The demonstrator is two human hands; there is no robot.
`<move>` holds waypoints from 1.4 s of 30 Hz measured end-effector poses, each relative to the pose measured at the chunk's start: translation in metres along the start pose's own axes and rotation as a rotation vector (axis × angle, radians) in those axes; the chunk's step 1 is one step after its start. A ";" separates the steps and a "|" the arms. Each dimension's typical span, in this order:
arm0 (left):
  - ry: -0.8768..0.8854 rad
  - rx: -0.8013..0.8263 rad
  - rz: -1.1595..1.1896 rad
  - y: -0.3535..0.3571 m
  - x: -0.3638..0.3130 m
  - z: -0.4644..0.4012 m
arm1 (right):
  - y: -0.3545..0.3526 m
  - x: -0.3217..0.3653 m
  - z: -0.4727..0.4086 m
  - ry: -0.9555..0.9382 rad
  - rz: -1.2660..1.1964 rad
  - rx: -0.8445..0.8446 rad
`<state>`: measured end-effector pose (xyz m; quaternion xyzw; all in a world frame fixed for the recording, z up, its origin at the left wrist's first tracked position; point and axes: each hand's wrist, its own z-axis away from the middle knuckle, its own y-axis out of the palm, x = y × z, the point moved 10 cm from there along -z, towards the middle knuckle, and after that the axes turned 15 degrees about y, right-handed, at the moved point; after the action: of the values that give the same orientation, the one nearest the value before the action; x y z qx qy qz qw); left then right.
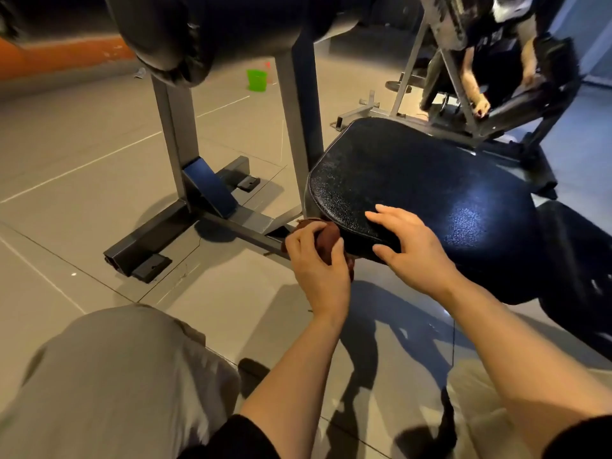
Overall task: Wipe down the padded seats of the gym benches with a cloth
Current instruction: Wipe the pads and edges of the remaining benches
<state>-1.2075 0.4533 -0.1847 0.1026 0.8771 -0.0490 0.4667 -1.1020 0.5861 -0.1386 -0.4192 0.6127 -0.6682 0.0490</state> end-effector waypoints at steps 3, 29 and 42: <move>0.022 0.054 -0.009 0.009 0.004 0.000 | 0.001 0.000 -0.001 -0.015 0.028 -0.033; -0.027 0.081 0.009 0.005 0.011 -0.009 | 0.005 0.002 -0.004 -0.011 0.081 -0.077; 0.208 0.149 -0.016 0.016 -0.024 0.000 | 0.007 0.003 -0.002 0.004 0.108 -0.094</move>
<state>-1.1911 0.4659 -0.1644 0.1346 0.9155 -0.1066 0.3638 -1.1086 0.5845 -0.1427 -0.3861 0.6652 -0.6359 0.0639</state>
